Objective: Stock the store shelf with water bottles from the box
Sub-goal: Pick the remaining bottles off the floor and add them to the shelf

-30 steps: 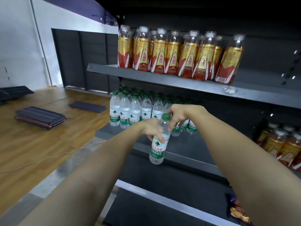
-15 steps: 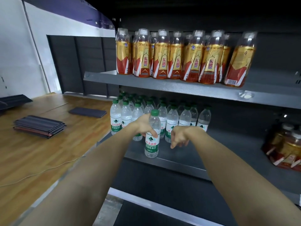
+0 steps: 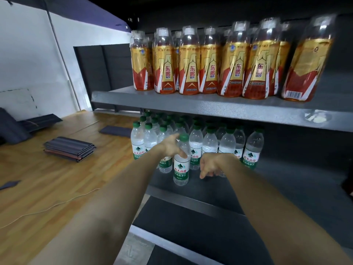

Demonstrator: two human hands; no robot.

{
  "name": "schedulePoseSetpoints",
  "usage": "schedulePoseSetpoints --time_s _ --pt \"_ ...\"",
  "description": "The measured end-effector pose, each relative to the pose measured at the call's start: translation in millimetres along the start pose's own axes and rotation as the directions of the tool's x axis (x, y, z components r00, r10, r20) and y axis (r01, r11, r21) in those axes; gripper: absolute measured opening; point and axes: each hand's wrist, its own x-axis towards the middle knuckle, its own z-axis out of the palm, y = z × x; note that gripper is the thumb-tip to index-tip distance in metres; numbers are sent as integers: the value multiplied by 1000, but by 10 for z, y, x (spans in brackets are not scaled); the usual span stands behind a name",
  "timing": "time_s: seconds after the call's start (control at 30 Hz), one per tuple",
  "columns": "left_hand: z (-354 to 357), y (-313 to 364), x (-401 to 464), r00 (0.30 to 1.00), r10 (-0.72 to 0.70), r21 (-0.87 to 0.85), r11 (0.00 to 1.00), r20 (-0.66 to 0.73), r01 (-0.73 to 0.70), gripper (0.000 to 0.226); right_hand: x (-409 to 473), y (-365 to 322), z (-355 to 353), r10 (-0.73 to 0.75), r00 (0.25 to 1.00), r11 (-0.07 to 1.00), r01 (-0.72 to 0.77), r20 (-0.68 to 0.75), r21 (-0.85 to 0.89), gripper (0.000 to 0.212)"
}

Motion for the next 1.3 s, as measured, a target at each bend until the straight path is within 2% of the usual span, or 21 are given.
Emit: schedulePoseSetpoints --time_s 0.1,0.2,0.3,0.4,0.53,0.67,0.8,1.0,1.3 --pt "-126 105 73 999 32 69 997 -19 -30 90 79 4 -64 2 1000 1000 -2 7 17 37" --pt "-169 207 87 1000 26 199 980 -2 -25 96 114 -39 -101 3 1000 1000 -3 20 3 43" --pt "-84 264 66 999 44 324 945 -5 -40 107 111 -100 -128 -36 999 999 36 5 -10 38" --pt "46 252 75 992 128 490 866 -17 -104 101 113 -120 -149 -53 998 998 52 -15 -24 36" --pt "97 216 111 986 161 619 779 -35 -105 98 124 -112 -169 -67 998 997 67 -6 -38 34" --pt "0 180 133 988 148 661 747 -55 -75 91 184 -92 -199 -77 997 995 77 -7 -56 31" --pt "-62 115 181 982 149 631 774 -113 -45 82 254 -116 -221 -95 995 993 94 -7 -68 32" --pt "-19 66 313 968 227 725 684 -105 -82 81 387 -156 -256 -117 993 990 117 -1 -79 38" --pt "-25 -5 526 968 239 714 691 -81 -111 84 543 -70 -219 -109 994 991 109 13 -76 33"
